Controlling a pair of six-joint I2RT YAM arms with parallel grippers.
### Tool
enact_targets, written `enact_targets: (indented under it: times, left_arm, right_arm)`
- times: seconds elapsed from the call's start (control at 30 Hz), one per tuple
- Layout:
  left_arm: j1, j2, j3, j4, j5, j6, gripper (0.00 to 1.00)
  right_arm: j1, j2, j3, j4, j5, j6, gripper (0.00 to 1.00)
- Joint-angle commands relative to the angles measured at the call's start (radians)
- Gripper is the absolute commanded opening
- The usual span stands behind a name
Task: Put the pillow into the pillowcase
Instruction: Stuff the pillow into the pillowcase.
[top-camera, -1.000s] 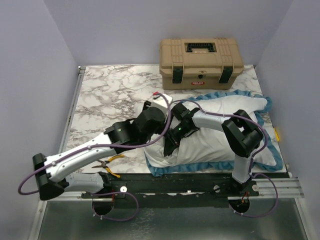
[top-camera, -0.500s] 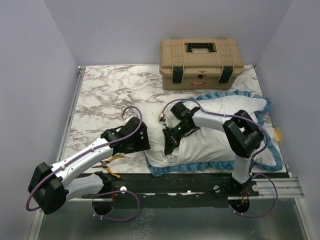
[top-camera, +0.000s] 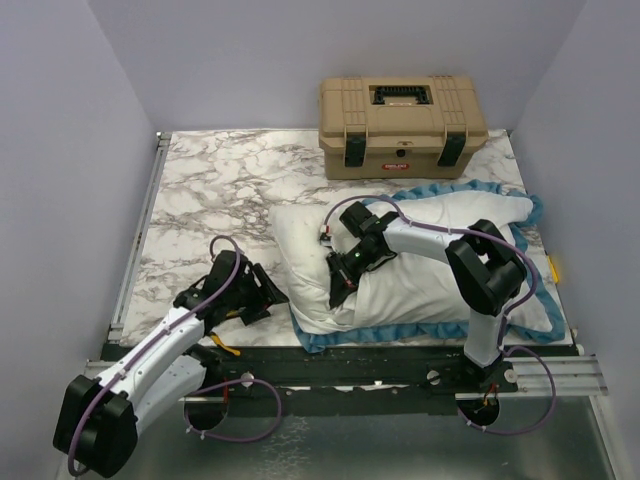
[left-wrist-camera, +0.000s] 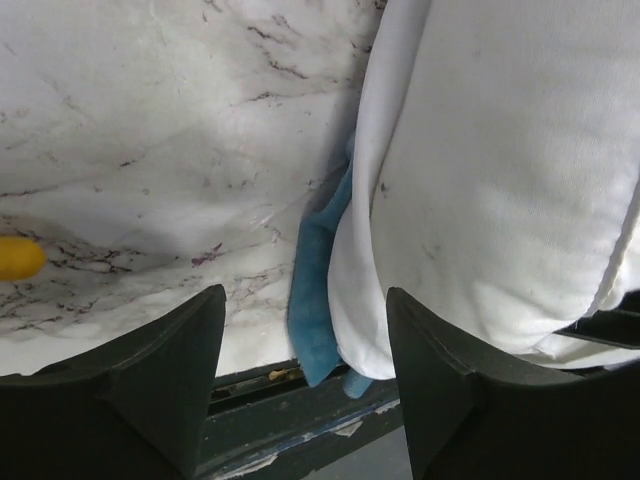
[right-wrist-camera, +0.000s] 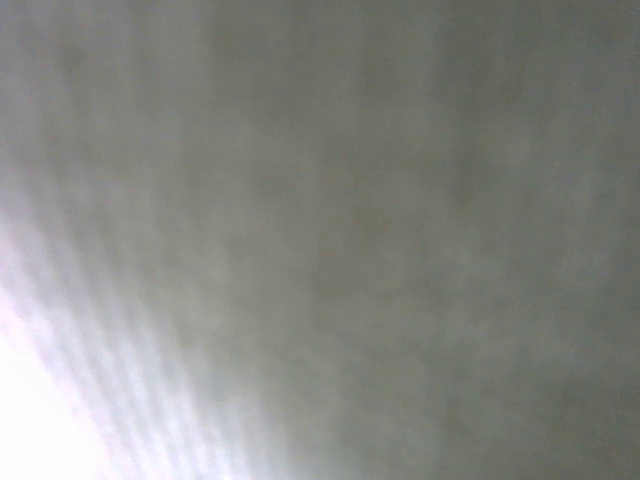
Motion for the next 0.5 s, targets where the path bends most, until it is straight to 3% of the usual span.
enact_targets:
  times: [0.0, 0.13, 0.23, 0.4, 0.47]
  left_arm:
    - [0.05, 0.075, 0.006, 0.143, 0.099, 0.062, 0.66]
    - [0.062, 0.154, -0.004, 0.245, 0.108, 0.07, 0.64]
    - [0.063, 0.224, 0.002, 0.273, 0.105, 0.075, 0.46]
    - [0.063, 0.308, 0.014, 0.311, 0.101, 0.109, 0.32]
    - [0.063, 0.33, 0.02, 0.341, 0.107, 0.113, 0.34]
  right_arm:
    - [-0.024, 0.076, -0.046, -0.11, 0.202, 0.066, 0.03]
    - [-0.025, 0.067, -0.051, -0.106, 0.201, 0.071, 0.03]
    - [-0.024, 0.057, -0.051, -0.108, 0.209, 0.075, 0.03]
    - [-0.024, 0.051, -0.044, -0.108, 0.214, 0.081, 0.03]
    - [-0.024, 0.051, -0.039, -0.111, 0.213, 0.08, 0.03]
